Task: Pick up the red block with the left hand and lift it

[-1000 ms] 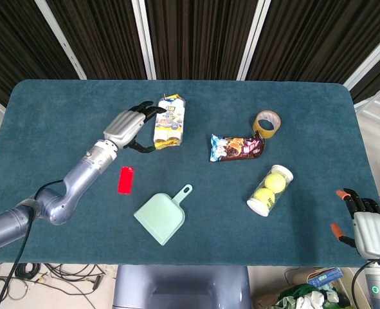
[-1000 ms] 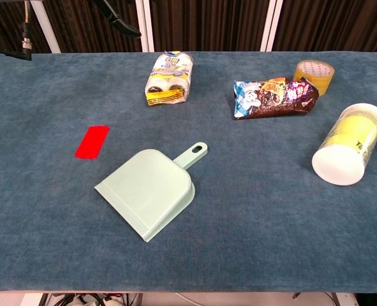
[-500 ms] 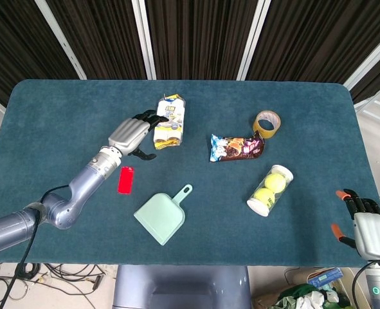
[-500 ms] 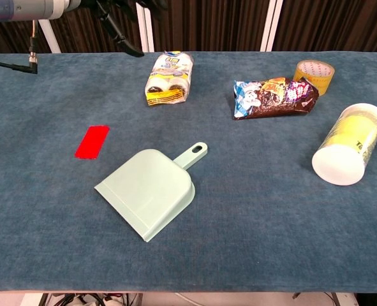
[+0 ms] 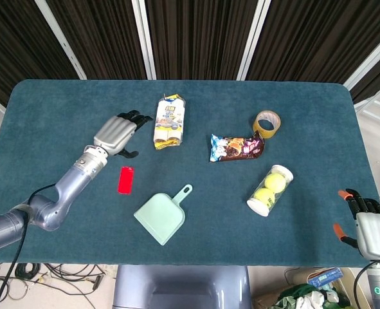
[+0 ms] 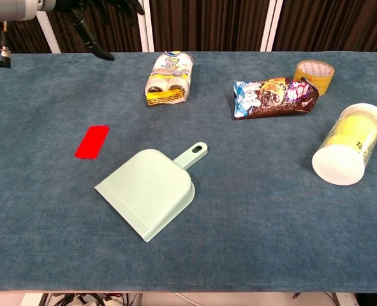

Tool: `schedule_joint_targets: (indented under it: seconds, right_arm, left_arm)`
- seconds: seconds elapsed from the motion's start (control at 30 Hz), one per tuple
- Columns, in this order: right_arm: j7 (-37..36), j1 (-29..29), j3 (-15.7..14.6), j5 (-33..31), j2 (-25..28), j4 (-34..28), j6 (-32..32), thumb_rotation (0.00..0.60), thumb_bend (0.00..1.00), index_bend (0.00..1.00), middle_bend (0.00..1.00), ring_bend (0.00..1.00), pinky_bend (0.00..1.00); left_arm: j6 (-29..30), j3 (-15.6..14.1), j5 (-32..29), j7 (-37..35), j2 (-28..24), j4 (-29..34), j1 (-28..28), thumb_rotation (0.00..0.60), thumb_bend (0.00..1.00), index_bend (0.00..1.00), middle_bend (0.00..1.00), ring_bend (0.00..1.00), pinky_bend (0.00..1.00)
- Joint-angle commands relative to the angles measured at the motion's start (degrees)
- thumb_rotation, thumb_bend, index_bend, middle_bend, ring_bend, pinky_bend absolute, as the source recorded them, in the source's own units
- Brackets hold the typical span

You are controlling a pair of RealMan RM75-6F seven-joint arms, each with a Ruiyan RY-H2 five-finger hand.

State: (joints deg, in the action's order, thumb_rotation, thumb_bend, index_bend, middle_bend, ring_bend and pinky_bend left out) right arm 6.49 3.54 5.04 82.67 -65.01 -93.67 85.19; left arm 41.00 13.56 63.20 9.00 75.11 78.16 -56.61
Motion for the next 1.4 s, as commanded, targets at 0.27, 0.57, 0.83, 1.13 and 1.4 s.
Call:
schedule_joint_targets:
  seconds: [0.27,0.57,0.83,1.13,1.4]
  right_arm:
    - [0.73,0.06,0.04,-0.19,-0.27,-0.05,-0.06,0.6,0.2,0.22,0.16,0.26,0.2]
    - [1.04,-0.08,0.03,-0.22,-0.43,-0.24,0.22,0.6,0.2,0.22,0.16,0.26,0.2]
    - [0.92,-0.04,0.17,-0.47,-0.43,-0.15,0.13,0.6,0.2,0.22,0.16,0.26,0.2]
    - [0.52,-0.05,0.17,-0.45,-0.26,-0.08,0.06,0.6,0.2,0.22,0.16,0.26,0.2]
    - [0.17,0.04,0.3,-0.72,-0.13,-0.02,-0.17,0.6,0.2,0.22,0.16,0.26,0.2]
  left_arm:
    - [0.92,-5.74,-2.31,7.26,-3.32,0.41,3.79,0.6,0.33,0.26,0.46,0.38,0.45]
    - [-5.83,-9.64,-10.96,11.57,-4.44,2.65,2.59,0.6,0.38,0.36,0.72,0.67,0.71]
    - [-11.59,-9.41,-16.02,8.84,-2.2,2.0,-0.08,0.6,0.37,0.33,0.73,0.69,0.73]
    - [-10.57,-11.05,-19.17,10.98,3.85,-3.19,-2.64,0.6,0.37,0.34,0.75,0.71,0.74]
    - [-8.75,-11.72,-22.4,13.18,8.95,-8.34,-4.72,0.6,0.37,0.37,0.76,0.72,0.74]
